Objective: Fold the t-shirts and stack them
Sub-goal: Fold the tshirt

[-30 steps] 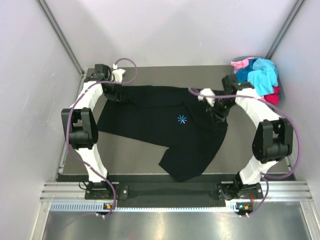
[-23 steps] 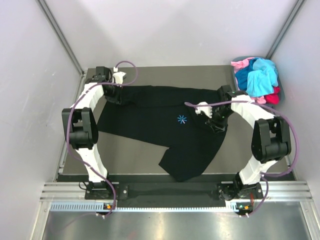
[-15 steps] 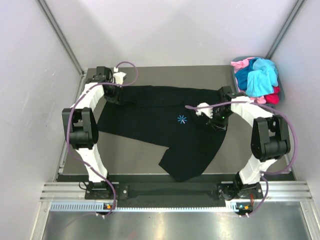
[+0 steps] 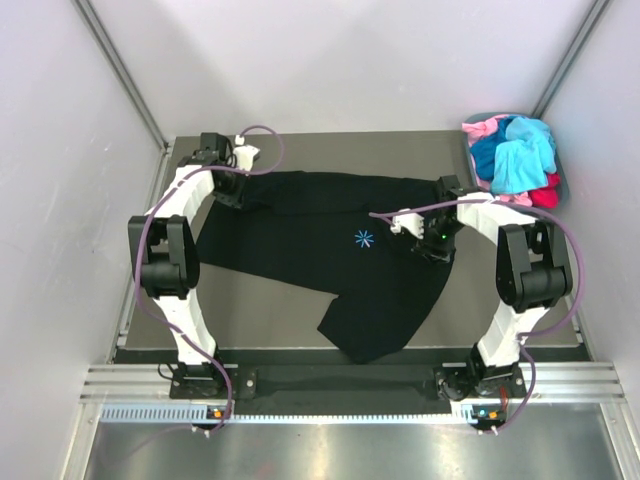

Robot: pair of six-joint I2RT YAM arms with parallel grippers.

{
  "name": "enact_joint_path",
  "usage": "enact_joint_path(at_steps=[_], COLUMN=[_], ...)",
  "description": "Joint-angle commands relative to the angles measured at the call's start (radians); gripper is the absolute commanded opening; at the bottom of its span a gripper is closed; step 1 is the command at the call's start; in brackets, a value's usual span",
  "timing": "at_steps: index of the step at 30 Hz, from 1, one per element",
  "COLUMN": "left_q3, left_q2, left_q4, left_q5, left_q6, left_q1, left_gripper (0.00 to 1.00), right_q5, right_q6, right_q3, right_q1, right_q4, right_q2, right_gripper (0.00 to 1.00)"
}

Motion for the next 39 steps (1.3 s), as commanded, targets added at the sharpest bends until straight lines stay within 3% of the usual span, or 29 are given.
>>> enact_joint_path(at_steps=[1,3,4,5,7,19,22,23,26,34,39], left_q3=[0.026,0.027,0.027,0.03,0.035,0.063,0.075,0.08,0.098,0.192,0.028], left_q2=[-0.014,-0.011,-0.011,-0.009,-0.009,-0.032,-0.029,-0.029,-0.023,0.04,-0.022], left_q4=[0.017,0.019,0.019,0.02,0.02,0.043,0.046,0.048,0.071,0.153,0.356], left_q5=[-0.002,-0.002,-0.003,-0.003,-0.008,0.004,0.009,0.009,0.001,-0.121,-0.214], left_q6=[0.015,0.015,0.014,0.015,0.017,0.023,0.014,0.008,0.009,-0.002,0.124], left_q1=[0.001,-0.001,-0.002,-0.002,-0.004,-0.022,-0.025,-0.025,-0.027,-0.027,-0.024], left_gripper=[0.0,0.0,0.0,0.0,0.0,0.0,0.0,0.0,0.0,0.0,0.0], right_q5=[-0.013,-0.007,-0.006,-0.006,-0.004,-0.003,-0.003,-0.003,-0.004,-0.012,0.003], right_q6=[-0.014,-0.015,-0.011,-0.006,0.005,0.089,0.112,0.127,0.19,0.334,0.354], right_q3=[0.034,0.031,0.032,0.032,0.038,0.219,0.206,0.202,0.195,0.352,0.464], right_q1=[-0.007,-0.007,-0.009,-0.009,-0.009,-0.026,-0.026,-0.027,-0.029,-0.035,-0.058], right_q4=[0.007,0.007,0.009,0.009,0.01,-0.042,-0.048,-0.046,-0.036,-0.011,-0.009], right_q2=[0.004,0.011,0.013,0.013,0.005,-0.104,-0.108,-0.105,-0.089,0.085,0.195], right_gripper=[0.5,0.46,0.41,0.3,0.23,0.11,0.15,0.25,0.36,0.37,0.37])
